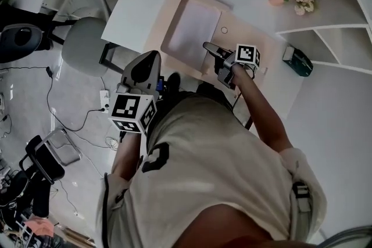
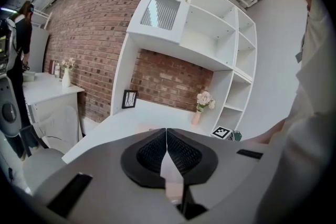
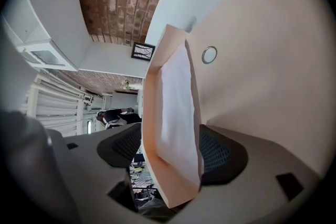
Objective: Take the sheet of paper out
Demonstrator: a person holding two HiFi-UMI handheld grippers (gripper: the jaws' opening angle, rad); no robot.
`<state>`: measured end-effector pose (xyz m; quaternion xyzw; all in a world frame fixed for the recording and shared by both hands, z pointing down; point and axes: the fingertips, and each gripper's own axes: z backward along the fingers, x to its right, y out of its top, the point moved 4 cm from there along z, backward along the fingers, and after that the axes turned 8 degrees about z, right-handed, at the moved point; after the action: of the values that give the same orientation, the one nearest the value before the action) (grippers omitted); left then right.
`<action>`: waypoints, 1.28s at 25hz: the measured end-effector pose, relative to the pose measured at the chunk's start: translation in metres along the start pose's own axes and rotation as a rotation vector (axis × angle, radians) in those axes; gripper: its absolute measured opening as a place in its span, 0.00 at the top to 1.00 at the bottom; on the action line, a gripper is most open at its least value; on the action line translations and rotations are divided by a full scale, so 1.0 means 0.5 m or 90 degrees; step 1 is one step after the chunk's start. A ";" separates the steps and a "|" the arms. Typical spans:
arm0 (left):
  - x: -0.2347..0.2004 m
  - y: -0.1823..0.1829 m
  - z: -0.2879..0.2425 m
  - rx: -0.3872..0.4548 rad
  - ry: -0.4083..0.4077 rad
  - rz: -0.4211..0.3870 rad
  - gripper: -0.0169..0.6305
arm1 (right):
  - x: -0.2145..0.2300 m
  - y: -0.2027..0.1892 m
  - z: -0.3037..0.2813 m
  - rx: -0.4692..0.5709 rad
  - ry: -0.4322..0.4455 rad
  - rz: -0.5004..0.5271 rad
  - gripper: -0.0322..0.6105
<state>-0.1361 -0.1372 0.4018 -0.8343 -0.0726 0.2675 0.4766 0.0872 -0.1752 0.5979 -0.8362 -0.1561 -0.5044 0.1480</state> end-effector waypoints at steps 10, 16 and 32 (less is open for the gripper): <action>-0.014 0.001 0.008 0.001 0.027 0.011 0.95 | -0.001 0.008 -0.028 -0.024 0.000 0.006 0.43; -0.024 0.001 0.023 0.002 0.031 0.013 0.95 | -0.008 0.016 -0.043 -0.010 0.002 0.011 0.43; -0.039 -0.001 0.055 0.003 0.054 0.006 0.95 | -0.018 0.049 -0.083 0.037 0.000 0.060 0.43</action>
<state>-0.1668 -0.1236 0.3985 -0.8443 -0.0473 0.2341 0.4798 0.0602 -0.2151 0.6061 -0.8381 -0.1309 -0.4922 0.1955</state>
